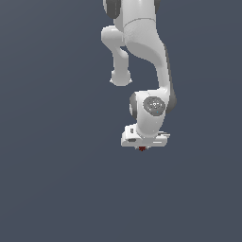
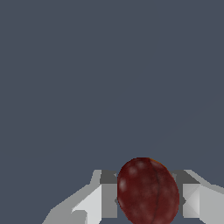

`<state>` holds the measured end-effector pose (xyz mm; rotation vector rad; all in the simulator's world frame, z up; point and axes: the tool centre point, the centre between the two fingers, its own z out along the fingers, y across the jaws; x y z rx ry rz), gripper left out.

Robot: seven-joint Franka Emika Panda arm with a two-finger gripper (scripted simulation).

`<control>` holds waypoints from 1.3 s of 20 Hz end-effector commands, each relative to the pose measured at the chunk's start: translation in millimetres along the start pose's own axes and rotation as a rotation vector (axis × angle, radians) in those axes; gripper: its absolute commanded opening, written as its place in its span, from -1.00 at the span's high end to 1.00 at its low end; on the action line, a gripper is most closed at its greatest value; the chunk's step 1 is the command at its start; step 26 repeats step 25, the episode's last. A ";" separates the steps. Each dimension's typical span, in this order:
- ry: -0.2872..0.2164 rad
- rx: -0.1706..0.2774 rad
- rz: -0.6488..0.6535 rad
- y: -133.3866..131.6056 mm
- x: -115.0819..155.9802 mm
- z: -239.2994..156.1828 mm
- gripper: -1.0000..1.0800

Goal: Pick up the object and move it to a goal position.

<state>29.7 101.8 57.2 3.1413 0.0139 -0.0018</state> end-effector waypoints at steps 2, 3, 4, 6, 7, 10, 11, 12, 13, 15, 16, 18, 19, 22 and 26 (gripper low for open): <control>0.001 0.000 0.000 -4.4 -19.1 -17.2 1.00; 0.001 0.000 0.000 -5.7 -25.0 -22.4 1.00; 0.001 0.000 0.000 -7.0 -31.0 -27.7 1.00; 0.001 0.000 0.000 -9.6 -42.6 -38.2 1.00; 0.001 0.000 0.000 -10.9 -48.1 -43.2 1.00; 0.001 0.000 0.000 -14.4 -63.3 -57.1 1.00; 0.001 0.000 0.000 -15.5 -67.9 -61.3 1.00; 0.001 0.000 0.000 -16.6 -72.2 -65.3 1.00; 0.001 0.000 0.000 -17.5 -76.1 -69.1 1.00; 0.001 0.000 0.000 -19.3 -83.2 -75.8 1.00; 0.001 0.000 0.000 -20.1 -86.2 -78.8 1.00; 0.001 0.000 0.000 -21.4 -91.3 -83.8 1.00; 0.001 0.000 0.000 -22.0 -93.3 -85.9 1.00; 0.001 0.000 0.000 -23.1 -97.5 -90.2 1.00; 0.001 0.000 0.000 -23.5 -98.9 -91.6 1.00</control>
